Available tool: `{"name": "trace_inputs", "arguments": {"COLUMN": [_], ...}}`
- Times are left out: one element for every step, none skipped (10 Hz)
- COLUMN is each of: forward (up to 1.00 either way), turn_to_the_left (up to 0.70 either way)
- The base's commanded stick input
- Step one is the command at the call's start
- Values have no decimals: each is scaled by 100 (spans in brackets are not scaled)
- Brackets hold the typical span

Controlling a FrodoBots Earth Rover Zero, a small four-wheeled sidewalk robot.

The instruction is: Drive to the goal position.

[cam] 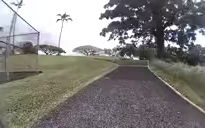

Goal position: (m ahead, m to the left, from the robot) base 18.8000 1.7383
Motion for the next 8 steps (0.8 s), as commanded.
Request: {"name": "trace_inputs", "arguments": {"forward": [69,69,68,69,69,69,69,69], "turn_to_the_left": [1,1,-9,-31,-33,-33,-33,-33]}}
